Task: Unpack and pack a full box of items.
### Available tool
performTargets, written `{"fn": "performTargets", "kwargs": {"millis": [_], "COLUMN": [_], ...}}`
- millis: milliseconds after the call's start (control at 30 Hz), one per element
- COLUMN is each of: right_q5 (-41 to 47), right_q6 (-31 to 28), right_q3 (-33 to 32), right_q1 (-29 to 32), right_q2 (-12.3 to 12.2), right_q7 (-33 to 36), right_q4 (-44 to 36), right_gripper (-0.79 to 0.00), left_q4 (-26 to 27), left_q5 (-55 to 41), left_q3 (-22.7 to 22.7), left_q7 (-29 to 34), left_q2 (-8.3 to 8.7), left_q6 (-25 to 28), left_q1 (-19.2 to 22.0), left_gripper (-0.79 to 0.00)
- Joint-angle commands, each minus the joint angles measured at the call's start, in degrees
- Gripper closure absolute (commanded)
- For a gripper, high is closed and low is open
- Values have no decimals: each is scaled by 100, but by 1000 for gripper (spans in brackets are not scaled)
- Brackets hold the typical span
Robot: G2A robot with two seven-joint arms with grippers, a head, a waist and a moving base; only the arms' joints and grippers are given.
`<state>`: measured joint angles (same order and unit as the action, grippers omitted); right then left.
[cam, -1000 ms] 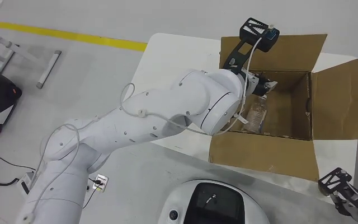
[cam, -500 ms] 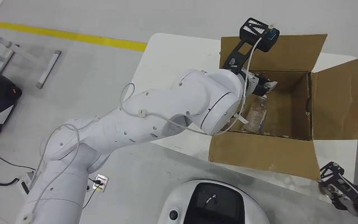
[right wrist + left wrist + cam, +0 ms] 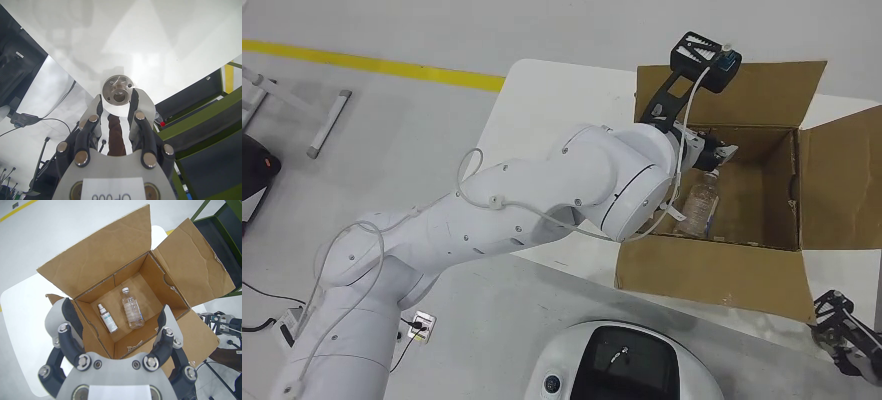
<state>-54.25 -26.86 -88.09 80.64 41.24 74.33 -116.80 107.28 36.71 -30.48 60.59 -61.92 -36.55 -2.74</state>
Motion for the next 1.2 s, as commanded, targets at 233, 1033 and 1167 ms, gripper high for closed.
{"fn": "performTargets", "kwargs": {"millis": [233, 1033, 1167], "right_q5": [-32, -175, -170], "right_q6": [12, 45, 48], "right_q3": [58, 310, 358], "right_q1": [-35, -190, -238], "right_q2": [-4, -1, 3], "right_q7": [-58, -94, -100], "right_q4": [108, 229, 251], "right_gripper": [-342, -342, -339], "left_q4": [0, 0, 0], "left_q5": [0, 0, 0], "left_q3": [0, 0, 0], "left_q7": [0, 0, 0], "left_q2": [0, 0, 0], "left_q6": [0, 0, 0], "left_q1": [0, 0, 0], "left_gripper": [-785, -785, -785]}}
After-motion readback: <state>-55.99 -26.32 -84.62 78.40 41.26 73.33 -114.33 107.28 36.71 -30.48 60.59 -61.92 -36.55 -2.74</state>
